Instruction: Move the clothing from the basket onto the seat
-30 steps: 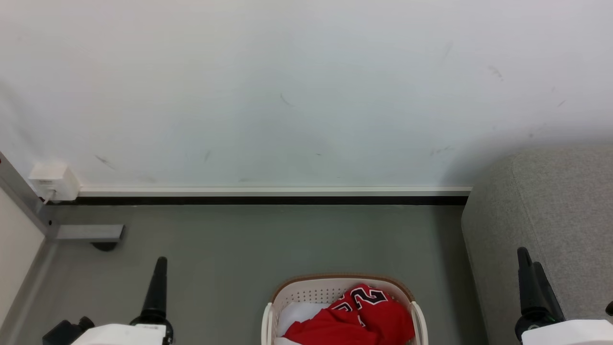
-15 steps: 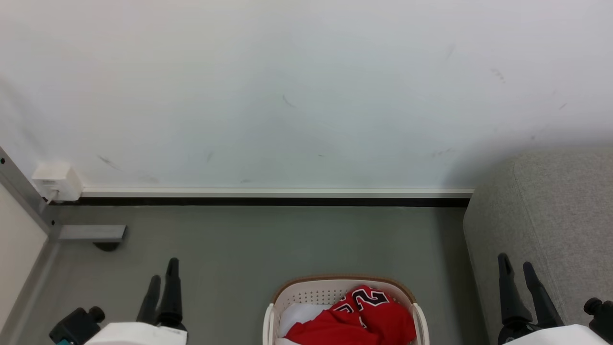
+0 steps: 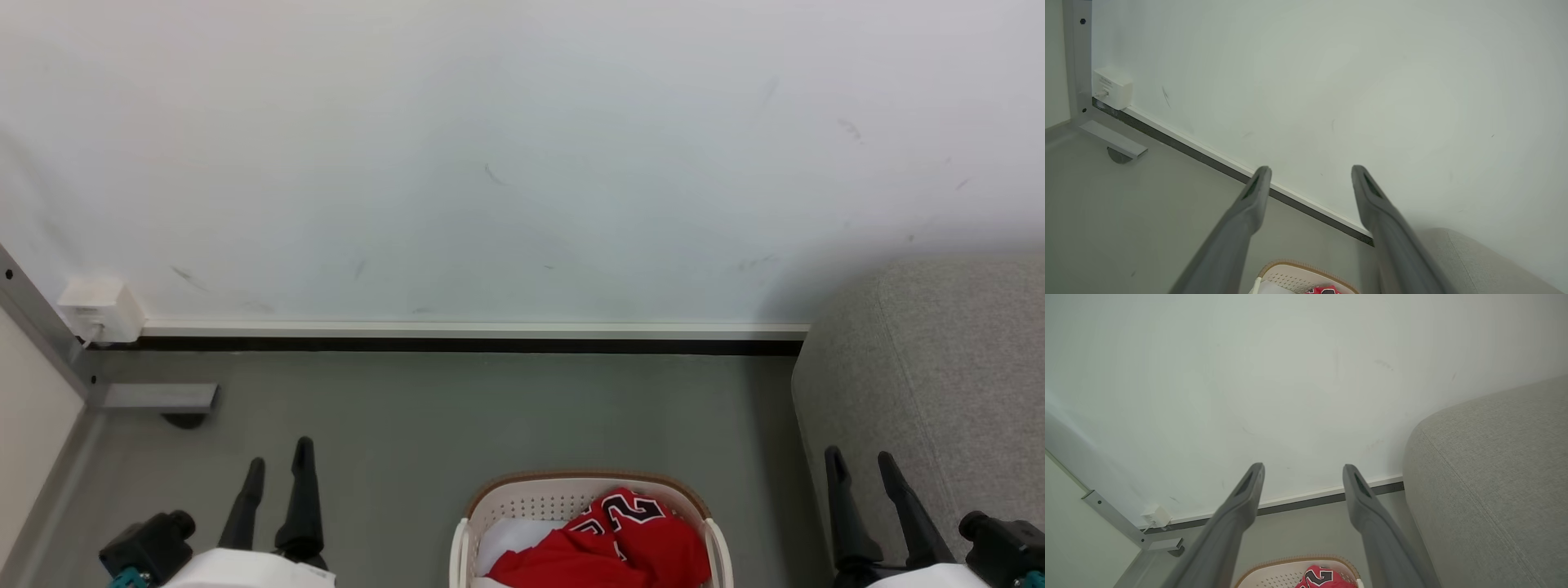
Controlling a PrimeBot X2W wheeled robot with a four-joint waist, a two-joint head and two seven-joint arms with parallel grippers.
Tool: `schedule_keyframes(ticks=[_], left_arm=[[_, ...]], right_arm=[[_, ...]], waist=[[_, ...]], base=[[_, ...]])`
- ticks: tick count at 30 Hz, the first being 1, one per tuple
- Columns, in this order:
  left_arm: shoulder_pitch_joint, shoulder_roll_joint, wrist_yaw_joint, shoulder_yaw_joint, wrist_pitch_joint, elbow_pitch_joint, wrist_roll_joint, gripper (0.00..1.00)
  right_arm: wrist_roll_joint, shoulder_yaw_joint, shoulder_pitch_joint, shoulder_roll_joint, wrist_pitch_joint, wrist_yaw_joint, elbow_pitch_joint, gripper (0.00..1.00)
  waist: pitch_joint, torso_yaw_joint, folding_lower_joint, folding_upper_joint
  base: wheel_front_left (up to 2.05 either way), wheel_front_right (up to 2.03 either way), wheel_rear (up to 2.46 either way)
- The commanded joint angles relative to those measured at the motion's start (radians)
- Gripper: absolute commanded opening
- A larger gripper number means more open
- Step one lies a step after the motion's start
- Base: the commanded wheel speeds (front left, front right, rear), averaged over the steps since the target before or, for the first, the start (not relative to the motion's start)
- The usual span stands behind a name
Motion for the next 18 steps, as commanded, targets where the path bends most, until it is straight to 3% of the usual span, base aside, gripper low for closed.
schedule_keyframes(ticks=[1, 18], left_arm=[[-0.002, 0.013, 0.004, -0.002, -0.010, -0.016, 0.040, 1.00], [0.005, 0.052, 0.038, -0.047, -0.055, -0.044, 0.250, 1.00]], right_arm=[[-0.030, 0.003, -0.001, -0.011, -0.012, -0.001, -0.003, 1.00], [-0.194, -0.001, 0.008, -0.012, -0.056, -0.001, 0.010, 1.00]], waist=[[0.000, 0.001, 0.0000, 0.0000], [0.000, 0.008, 0.0000, 0.0000]], base=[[0.00, 0.00, 0.00], [0.00, 0.00, 0.00]])
